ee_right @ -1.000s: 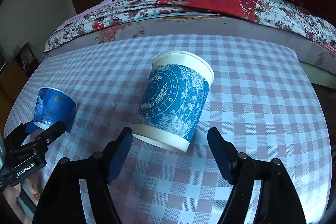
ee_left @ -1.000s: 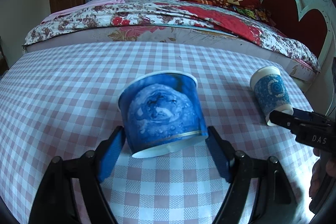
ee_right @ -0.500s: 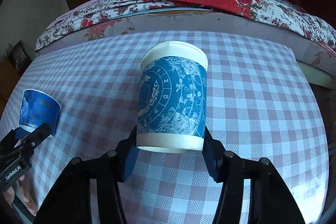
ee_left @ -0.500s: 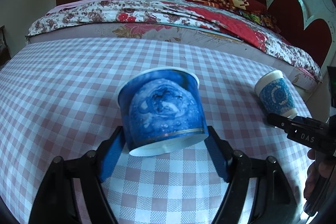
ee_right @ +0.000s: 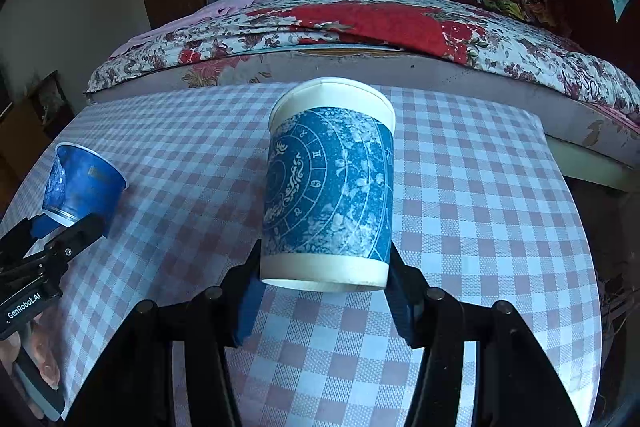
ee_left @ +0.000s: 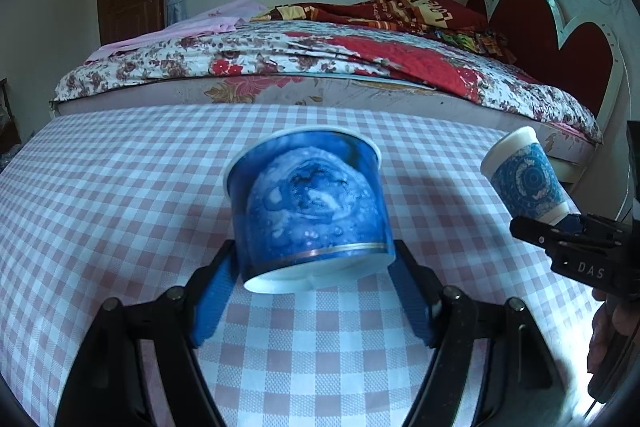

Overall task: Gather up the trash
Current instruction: 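Lift both blue cups and carry them over the bin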

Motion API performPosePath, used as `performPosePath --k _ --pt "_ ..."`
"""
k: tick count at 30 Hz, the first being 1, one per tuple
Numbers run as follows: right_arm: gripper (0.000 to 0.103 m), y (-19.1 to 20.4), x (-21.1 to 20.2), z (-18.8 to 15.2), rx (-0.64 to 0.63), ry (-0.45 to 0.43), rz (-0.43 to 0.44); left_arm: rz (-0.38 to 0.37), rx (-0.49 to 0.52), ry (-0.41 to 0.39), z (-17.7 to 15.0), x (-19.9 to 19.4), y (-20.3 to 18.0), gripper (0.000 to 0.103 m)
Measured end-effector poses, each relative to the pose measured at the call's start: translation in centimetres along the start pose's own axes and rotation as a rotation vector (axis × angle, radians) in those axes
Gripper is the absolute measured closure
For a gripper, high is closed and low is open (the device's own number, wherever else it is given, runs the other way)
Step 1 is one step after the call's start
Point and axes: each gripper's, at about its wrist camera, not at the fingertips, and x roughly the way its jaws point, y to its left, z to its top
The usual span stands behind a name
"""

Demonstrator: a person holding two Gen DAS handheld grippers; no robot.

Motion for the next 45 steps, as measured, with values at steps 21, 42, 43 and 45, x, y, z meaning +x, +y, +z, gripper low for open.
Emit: performPosePath --k 21,42,43,45 --pt "0.047 0.3 -8.9 -3.6 -0.042 -0.077 -0.017 -0.015 0.061 -0.053 -1.8 -6.8 -2.9 0.029" --pt "0.047 -1.1 -19.4 -10.5 -0.017 -0.161 -0.049 -0.120 0.151 -0.124 -5.3 -15.0 -8.7 0.029" --pt "0.047 -1.4 -19.8 -10.8 -0.011 -0.165 -0.054 -0.126 0.156 -0.126 -5.5 -15.4 -9.1 0.029" --pt "0.047 -2.1 -20.7 -11.4 0.002 -0.170 -0.060 -0.141 0.169 -0.132 -5.7 -15.9 -10.1 0.029"
